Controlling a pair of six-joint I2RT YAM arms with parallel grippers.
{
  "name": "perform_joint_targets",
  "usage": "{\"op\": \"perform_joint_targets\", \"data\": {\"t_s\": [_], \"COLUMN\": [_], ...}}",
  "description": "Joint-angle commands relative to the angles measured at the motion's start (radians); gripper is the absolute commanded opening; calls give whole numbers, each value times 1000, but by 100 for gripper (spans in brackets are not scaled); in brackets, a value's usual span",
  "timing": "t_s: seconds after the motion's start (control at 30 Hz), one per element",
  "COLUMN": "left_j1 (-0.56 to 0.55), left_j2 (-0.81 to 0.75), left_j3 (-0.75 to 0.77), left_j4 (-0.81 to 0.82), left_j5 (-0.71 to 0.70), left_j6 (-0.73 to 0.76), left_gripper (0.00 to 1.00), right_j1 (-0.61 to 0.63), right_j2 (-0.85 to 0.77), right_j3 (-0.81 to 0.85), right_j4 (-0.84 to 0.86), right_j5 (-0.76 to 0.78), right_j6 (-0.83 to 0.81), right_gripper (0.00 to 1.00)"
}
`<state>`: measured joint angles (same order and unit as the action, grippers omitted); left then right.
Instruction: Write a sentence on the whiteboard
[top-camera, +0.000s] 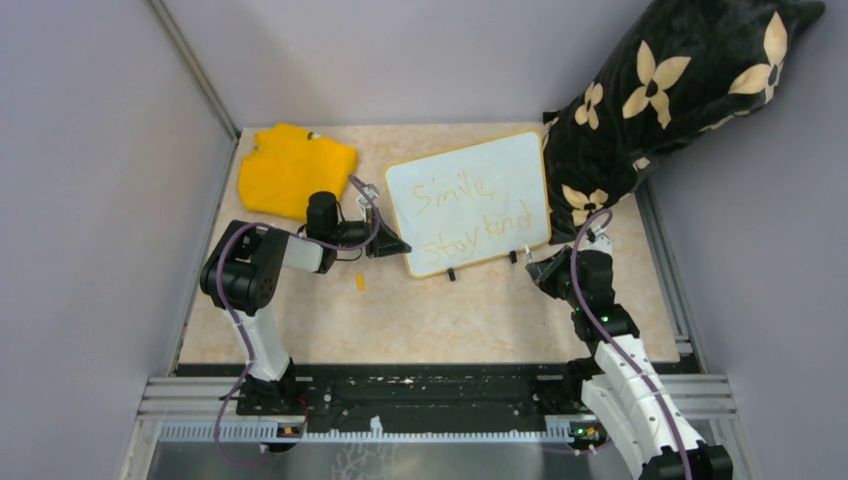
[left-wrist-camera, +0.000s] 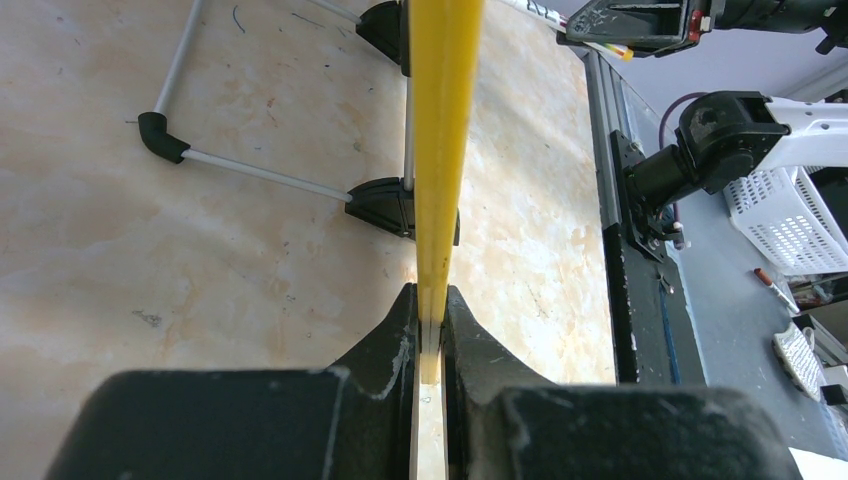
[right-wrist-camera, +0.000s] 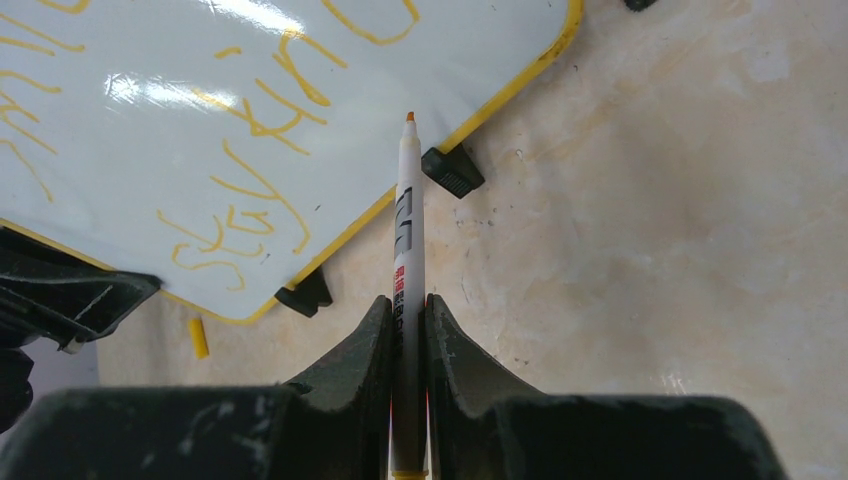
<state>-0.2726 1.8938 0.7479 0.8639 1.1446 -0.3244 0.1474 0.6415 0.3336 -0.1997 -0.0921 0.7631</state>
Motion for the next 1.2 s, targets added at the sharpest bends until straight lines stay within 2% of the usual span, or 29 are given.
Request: {"op": "perform_joint_targets", "data": {"t_s": [0.0,0.37,1.17], "left_j1": [4,4,4], "left_j2": [11,9,4], "left_j3": [-2,-1,5], "left_j4": [-81,-80,-98], "left_j5": [-72,-72,-75], "left_j6": [22,23,39], "left_gripper": [0,0,0], "right_j1": [-8,-49,-98], "right_j2": [4,126,228], "right_j3": [36,63,35], "right_j4": [67,221,381], "right_j5": [7,-10,9], "right_j6": [-9,34,90], "right_gripper": [0,0,0]}}
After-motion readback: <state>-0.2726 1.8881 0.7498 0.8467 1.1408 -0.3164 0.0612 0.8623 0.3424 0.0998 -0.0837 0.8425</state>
